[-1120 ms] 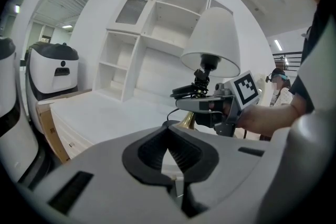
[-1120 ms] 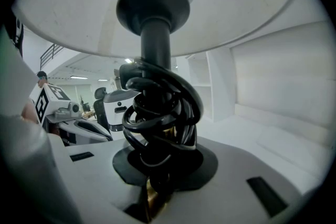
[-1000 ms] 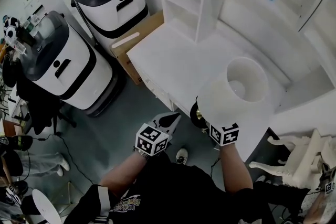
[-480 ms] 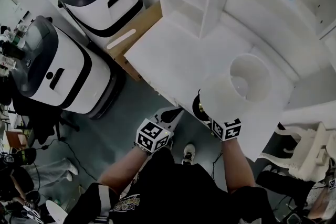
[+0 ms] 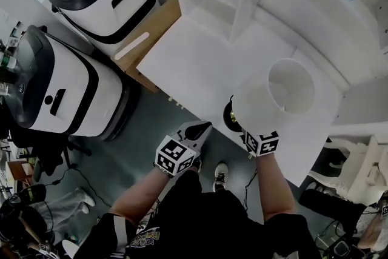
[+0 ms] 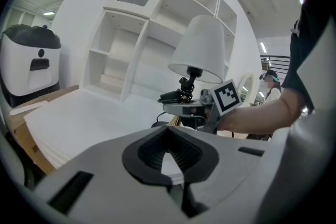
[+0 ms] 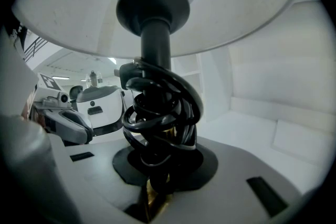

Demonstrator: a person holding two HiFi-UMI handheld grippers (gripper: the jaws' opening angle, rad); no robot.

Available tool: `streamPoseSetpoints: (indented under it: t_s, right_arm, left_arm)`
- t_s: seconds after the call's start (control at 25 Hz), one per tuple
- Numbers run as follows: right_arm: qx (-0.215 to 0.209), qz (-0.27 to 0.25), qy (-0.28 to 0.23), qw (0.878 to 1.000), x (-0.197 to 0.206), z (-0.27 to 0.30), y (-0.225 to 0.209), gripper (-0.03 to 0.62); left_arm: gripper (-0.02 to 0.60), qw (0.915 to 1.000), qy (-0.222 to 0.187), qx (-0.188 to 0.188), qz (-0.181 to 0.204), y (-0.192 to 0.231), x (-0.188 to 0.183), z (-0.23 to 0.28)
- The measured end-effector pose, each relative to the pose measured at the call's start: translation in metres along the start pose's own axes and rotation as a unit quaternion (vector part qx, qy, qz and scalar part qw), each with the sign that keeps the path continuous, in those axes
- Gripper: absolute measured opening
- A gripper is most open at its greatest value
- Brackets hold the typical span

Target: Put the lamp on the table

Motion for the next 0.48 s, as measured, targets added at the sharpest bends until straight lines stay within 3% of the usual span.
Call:
streamPoseSetpoints:
  t_s: [0.48]
  right_arm:
    - [0.032, -0.001, -0.011, 0.999, 0.002, 0.052, -0.028, 0.074]
  left_arm:
    - [0.008, 0.9999, -0.006, 0.009, -0.001, 0.041, 0.001, 0.018]
Point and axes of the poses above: the fingertips, and each gripper's own axes: z forward along the fingers, y to its left, x out of its underside, the point moved 9 cm from there along -z, backward along the fingers, and after that the axes turned 5 degrees about z, right-handed, at the moved point
